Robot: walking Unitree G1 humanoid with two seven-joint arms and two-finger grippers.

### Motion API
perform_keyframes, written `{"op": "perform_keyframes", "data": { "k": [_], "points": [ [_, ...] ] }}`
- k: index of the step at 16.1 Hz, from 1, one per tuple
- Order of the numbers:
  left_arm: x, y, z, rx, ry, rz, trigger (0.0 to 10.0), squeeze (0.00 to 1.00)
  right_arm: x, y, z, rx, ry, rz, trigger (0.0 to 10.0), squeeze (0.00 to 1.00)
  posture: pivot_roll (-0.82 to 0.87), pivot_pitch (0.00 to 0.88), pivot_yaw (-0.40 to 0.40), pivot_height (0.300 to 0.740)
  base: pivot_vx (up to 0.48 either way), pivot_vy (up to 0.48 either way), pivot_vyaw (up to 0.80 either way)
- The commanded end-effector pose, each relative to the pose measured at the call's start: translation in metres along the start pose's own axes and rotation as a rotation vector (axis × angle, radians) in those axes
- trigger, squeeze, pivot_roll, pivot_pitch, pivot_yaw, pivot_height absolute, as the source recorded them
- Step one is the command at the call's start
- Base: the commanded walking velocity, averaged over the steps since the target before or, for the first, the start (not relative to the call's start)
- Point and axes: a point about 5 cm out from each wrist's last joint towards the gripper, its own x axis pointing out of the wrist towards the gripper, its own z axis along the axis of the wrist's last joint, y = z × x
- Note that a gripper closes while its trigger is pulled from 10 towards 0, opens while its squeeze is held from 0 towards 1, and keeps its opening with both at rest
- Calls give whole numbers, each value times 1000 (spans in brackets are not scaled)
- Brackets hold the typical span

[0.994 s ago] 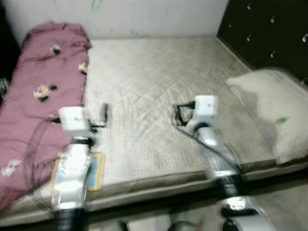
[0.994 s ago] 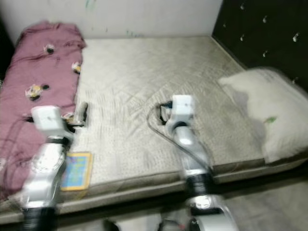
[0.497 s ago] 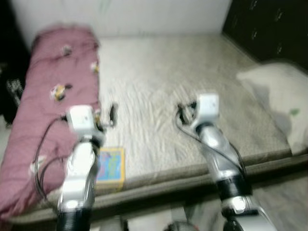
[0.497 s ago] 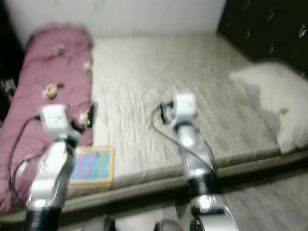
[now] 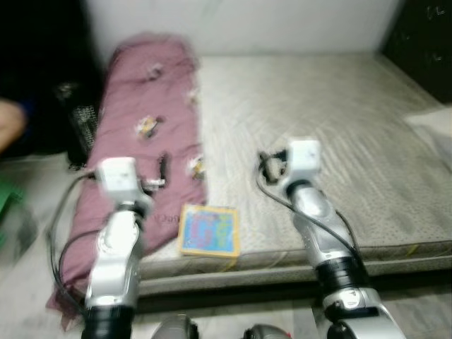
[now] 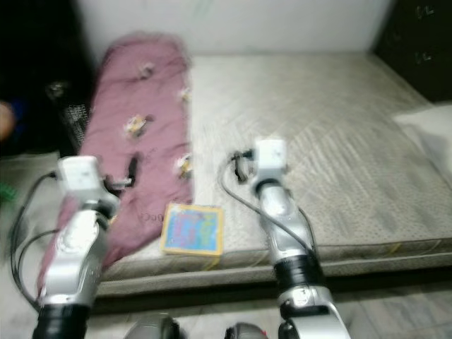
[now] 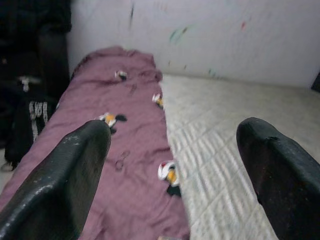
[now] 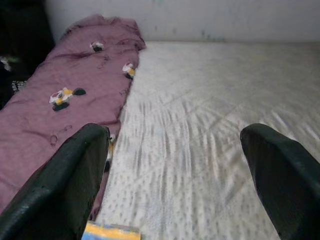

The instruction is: Clean up the room

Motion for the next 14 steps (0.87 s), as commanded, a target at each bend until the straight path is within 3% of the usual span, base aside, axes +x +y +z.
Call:
{"op": "perform_keyframes", "data": {
  "k": [1,8,14],
  "points": [
    [3,2,6,17,-23,-2,10000,0,2,1,8,6,-31,-1,10000,0,-46,0,-40,740,0,0,0],
    [4,3,8,17,-25,3,10000,0,3,0,8,25,-26,-10,10000,0,-46,0,-39,740,0,0,0],
    [4,4,8,13,-28,13,10000,0,4,0,7,24,-15,-18,10000,0,-45,0,-39,740,0,0,-800]
  ]
}}
